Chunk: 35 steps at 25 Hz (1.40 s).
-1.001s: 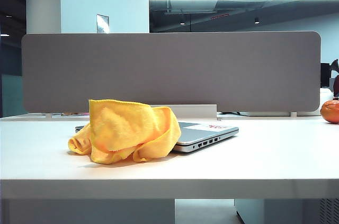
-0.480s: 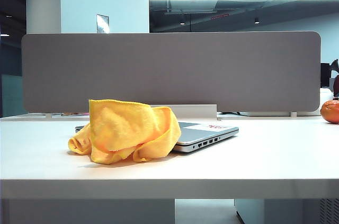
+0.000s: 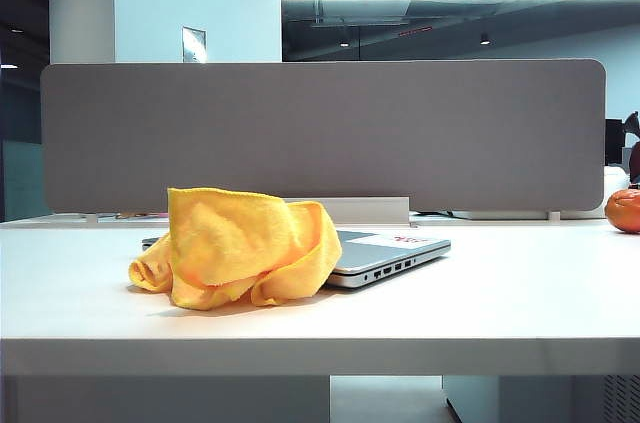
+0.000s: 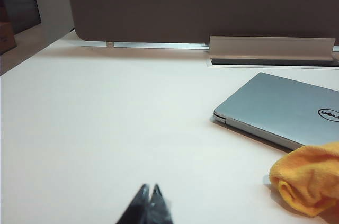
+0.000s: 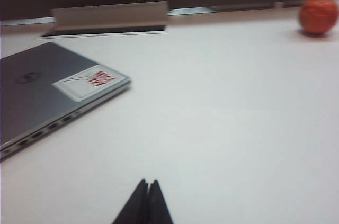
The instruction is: Pick up the yellow rag and put it over the laptop.
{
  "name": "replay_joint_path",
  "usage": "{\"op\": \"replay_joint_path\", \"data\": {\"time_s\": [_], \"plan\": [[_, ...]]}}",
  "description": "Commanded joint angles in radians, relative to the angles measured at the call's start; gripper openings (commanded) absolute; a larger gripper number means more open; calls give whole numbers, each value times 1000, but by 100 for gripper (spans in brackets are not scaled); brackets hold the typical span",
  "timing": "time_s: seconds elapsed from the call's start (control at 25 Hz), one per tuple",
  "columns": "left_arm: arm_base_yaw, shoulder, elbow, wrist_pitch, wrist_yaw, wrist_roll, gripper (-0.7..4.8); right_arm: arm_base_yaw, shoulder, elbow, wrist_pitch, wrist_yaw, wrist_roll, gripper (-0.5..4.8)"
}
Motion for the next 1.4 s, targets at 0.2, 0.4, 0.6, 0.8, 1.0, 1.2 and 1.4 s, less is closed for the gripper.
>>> {"op": "replay_joint_path", "data": {"time_s": [0.2, 0.4, 0.6, 0.8, 1.0, 1.2, 1.4], "plan": [[-2, 1, 3, 7, -2, -3, -6, 1, -2, -5, 18, -256, 3, -6], [-2, 1, 3, 7, -2, -3, -6, 1, -2, -5, 18, -376, 3, -5], [-2, 1, 3, 7, -2, -3, -6, 2, -2, -5, 16, -426, 3, -5], [-2, 1, 4, 8, 11, -66, -6, 2, -2, -5, 13, -465, 3, -5], [-2, 1, 8, 23, 135, -68, -6, 2, -2, -5, 10, -483, 3, -5], [-2, 18, 85, 21, 160, -227, -6, 2, -2, -6, 10, -482, 3, -5], [-2, 211, 223, 23, 179, -223, -6, 2, -2, -6, 10, -475, 3, -5]]}}
